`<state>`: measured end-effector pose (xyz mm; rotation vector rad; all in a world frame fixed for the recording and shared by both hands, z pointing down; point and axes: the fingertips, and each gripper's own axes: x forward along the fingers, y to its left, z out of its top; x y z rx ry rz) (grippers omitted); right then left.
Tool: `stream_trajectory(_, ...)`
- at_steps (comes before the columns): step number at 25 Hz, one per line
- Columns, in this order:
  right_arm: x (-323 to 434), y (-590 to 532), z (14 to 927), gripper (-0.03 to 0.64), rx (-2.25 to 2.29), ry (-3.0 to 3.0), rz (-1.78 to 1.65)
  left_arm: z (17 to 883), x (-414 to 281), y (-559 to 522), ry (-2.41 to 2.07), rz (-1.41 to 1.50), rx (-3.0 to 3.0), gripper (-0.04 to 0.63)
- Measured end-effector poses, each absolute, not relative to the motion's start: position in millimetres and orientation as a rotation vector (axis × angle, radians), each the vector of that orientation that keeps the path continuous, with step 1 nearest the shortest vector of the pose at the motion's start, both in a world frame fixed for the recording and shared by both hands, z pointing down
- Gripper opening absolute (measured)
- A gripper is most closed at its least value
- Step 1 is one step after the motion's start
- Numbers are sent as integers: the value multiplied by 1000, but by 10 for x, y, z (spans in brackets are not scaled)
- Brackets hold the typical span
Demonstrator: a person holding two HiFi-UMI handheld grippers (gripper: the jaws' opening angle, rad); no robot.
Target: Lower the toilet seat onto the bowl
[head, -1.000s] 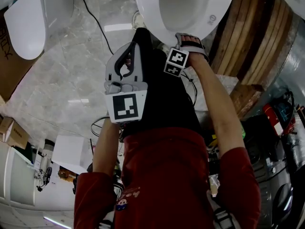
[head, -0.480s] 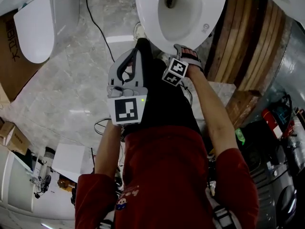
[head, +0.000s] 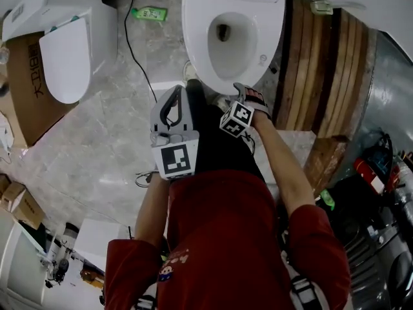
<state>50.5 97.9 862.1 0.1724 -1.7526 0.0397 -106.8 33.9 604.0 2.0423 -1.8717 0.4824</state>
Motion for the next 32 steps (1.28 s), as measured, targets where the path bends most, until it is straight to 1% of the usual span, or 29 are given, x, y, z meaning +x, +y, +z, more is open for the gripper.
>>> stream_trajectory(8, 532, 705, 7896, 262, 331, -1845, 17, 5378, -1067, 178, -1965, 361, 2085, 12)
stream_trajectory(11, 561, 644, 7599, 262, 396, -1883, 22, 5166, -1030, 167, -1970, 356, 2119, 12)
stream_trajectory(15, 567, 616, 7215, 262, 493, -1937, 56, 4908, -988, 146, -1983, 353, 2174, 12)
stream_trajectory(24, 501, 329, 6268, 262, 723, -2104, 135, 4436, -882, -29, -2031, 234, 2211, 12)
stream_trajectory(29, 546, 109, 5674, 262, 844, -2210, 158, 4258, -827, -67, -1989, 298, 2259, 12)
stream_trajectory(32, 564, -123, 5300, 262, 976, -2282, 188, 4118, -838, -186, -1995, 282, 2274, 12)
